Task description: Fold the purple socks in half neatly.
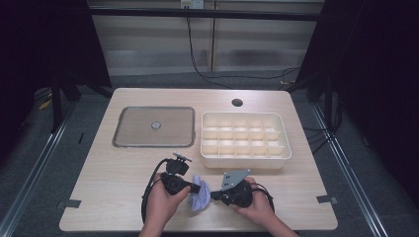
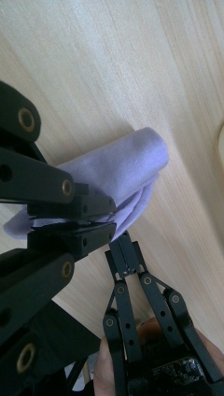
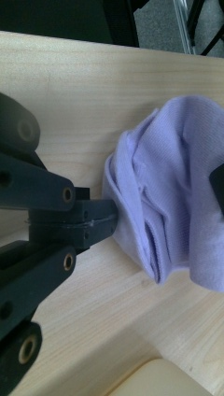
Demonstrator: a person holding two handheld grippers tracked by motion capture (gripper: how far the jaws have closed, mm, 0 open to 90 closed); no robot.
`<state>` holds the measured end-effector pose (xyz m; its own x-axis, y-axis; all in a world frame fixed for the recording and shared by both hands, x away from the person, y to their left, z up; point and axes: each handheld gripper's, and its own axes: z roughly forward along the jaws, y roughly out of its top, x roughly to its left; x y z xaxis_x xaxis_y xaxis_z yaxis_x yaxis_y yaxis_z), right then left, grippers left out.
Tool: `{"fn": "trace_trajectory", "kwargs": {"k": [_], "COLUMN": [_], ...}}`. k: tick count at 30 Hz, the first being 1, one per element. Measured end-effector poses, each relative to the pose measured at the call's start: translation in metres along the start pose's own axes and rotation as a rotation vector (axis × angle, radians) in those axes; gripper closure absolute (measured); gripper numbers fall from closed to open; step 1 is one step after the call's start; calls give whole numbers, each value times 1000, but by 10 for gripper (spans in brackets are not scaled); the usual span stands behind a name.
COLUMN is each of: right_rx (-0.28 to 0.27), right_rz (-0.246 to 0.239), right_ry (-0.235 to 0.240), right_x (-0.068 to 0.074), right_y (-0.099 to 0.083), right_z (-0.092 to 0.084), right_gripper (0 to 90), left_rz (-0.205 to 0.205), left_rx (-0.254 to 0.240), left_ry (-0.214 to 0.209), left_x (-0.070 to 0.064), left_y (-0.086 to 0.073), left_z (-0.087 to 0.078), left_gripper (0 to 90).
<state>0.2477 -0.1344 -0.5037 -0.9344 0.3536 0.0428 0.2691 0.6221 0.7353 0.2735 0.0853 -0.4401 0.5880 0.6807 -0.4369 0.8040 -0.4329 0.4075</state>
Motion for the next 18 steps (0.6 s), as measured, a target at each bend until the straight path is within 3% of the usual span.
{"fn": "trace_trajectory", "kwargs": {"k": [18], "right_rx": [-7], "right_rz": [3], "right_ry": [0], "right_x": [3], "right_y": [1], "right_z": [2], "right_gripper": [900], "left_rz": [5], "left_rx": [-15], "left_ry": [0], "left_x": [-7], "left_y": [2], "left_z": [4], "left_gripper": [862]}}
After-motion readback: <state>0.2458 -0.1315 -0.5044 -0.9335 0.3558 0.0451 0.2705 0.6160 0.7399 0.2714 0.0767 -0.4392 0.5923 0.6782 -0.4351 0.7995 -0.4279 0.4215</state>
